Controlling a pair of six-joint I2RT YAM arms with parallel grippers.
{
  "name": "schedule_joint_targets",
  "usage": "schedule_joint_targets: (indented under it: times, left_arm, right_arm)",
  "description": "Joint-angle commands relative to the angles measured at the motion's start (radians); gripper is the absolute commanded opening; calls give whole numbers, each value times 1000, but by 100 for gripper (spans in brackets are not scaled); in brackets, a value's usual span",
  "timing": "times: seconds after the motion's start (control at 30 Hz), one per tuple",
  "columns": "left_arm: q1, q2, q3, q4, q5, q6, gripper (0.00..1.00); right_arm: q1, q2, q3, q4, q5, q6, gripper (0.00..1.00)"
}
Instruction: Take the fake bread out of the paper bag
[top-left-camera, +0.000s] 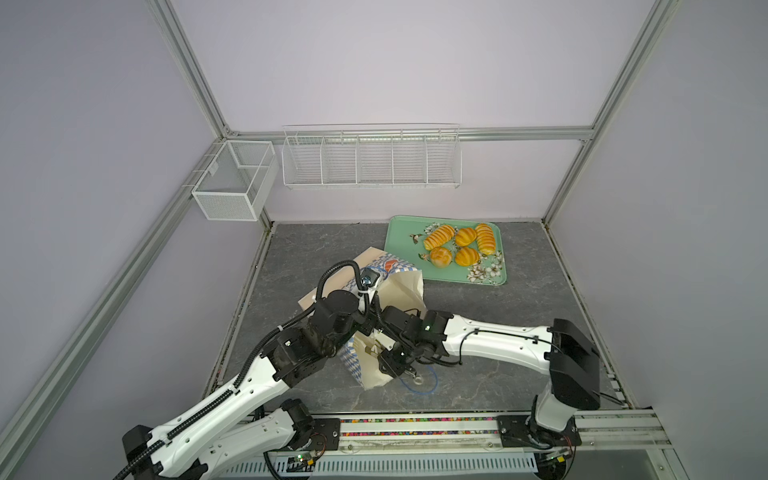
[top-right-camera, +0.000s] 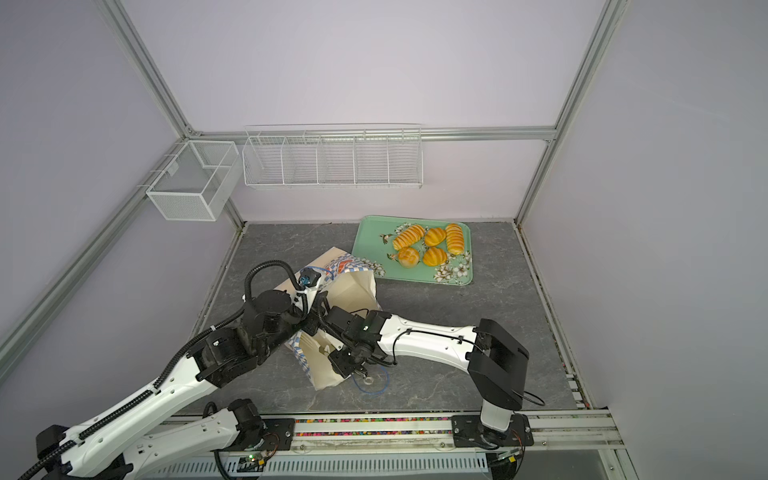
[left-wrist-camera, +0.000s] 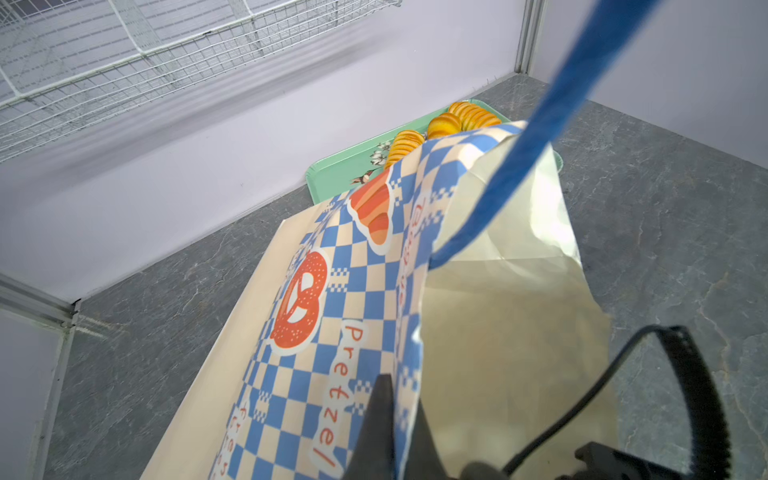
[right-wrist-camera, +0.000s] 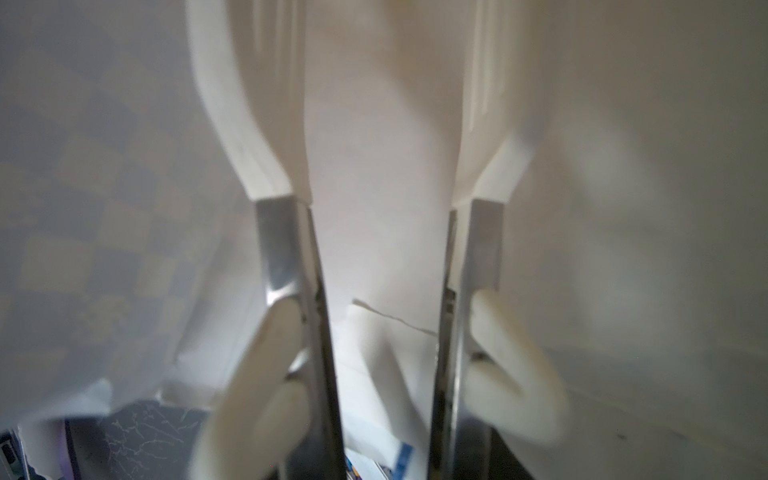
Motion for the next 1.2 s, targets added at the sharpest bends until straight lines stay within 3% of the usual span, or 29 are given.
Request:
schedule_joint_targets:
  times: [0.0,0.57,0.9,1.17]
  left_arm:
    - [-31,14,33,86,125,-41,0]
    - [-31,51,58,96,216,-68,0]
    - [-32,62,61,54,191,-45,0]
    - [-31,76,83,3,150,-15,0]
  right_arm:
    - [-2,71,47,64,-48,-28,44]
    - [-29,261,190,9,-16,-50,45]
    - [-58,234,130,63,27,-38,11]
    - [-94,66,-27,143,93,-8,7]
